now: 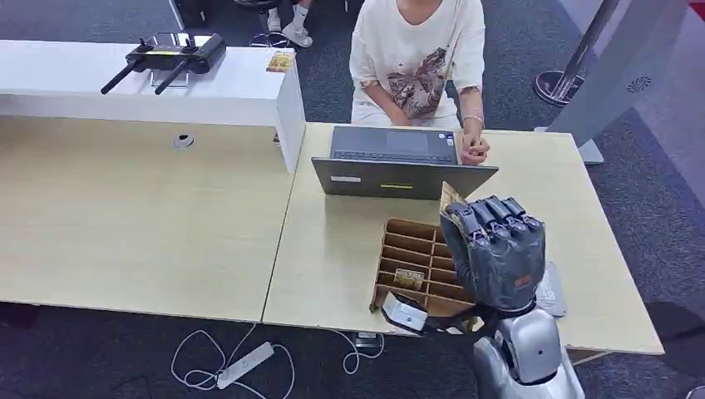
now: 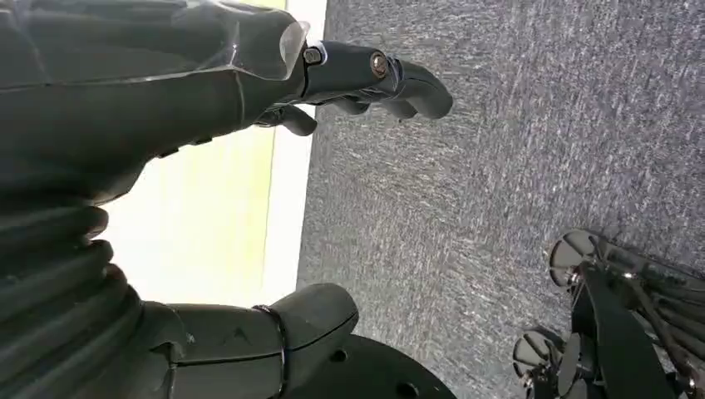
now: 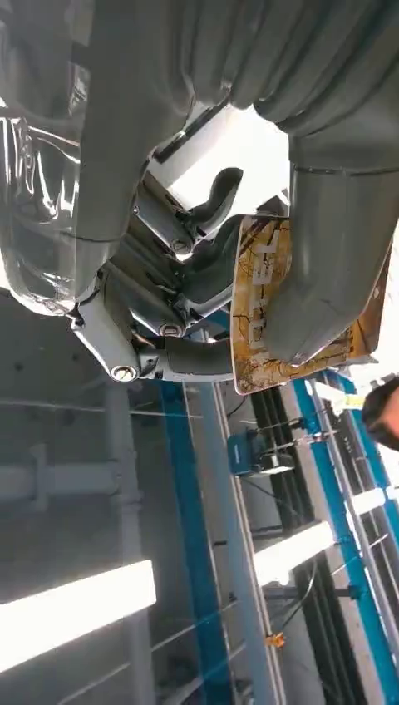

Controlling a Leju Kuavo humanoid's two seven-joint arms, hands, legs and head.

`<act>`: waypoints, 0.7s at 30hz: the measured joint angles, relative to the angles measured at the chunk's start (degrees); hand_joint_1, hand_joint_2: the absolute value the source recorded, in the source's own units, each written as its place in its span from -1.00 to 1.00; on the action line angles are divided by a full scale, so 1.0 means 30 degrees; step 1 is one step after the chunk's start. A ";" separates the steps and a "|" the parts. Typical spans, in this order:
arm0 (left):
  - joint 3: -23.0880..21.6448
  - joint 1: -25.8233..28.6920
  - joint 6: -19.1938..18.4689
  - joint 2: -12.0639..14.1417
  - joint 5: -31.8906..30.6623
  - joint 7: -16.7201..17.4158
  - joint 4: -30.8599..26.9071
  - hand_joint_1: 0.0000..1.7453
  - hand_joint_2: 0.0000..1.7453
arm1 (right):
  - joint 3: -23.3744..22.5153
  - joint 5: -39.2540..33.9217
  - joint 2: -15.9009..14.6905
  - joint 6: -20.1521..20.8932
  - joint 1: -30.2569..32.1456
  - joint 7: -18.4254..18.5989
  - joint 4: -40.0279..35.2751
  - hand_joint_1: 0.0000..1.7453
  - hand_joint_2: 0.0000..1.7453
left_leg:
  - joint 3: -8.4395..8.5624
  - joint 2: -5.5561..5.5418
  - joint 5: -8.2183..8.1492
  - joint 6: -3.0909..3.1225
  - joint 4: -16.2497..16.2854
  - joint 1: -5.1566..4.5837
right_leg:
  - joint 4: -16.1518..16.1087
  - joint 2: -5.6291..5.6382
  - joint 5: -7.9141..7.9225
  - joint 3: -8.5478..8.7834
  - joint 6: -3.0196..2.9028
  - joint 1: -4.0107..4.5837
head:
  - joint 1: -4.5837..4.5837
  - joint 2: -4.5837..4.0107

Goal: Pass the card to the sensor for recognition and then transmit it.

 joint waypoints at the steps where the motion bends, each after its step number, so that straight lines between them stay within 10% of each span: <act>1: 0.0000 0.0000 0.0000 0.0000 -0.0022 0.0000 0.0000 -1.00 1.00 | 0.0029 -0.0131 -0.0007 0.0007 -0.0244 -0.0044 0.0117 1.00 1.00 | -0.0001 -0.0001 0.0001 0.0001 0.0000 0.0000 | 0.0000 -0.0001 0.0000 0.0001 0.0001 0.0000 | -0.0007 0.0000; 21: -0.0335 -0.0038 -0.0044 0.0058 -0.0510 -0.0233 0.0000 -1.00 1.00 | 0.0139 -0.3423 -0.0094 0.3059 -0.6762 -0.0408 0.6619 1.00 1.00 | 0.0001 0.0002 0.0018 0.0002 0.0009 -0.0001 | 0.0005 0.0005 0.0025 0.0000 0.0008 0.0000 | -0.0001 0.0000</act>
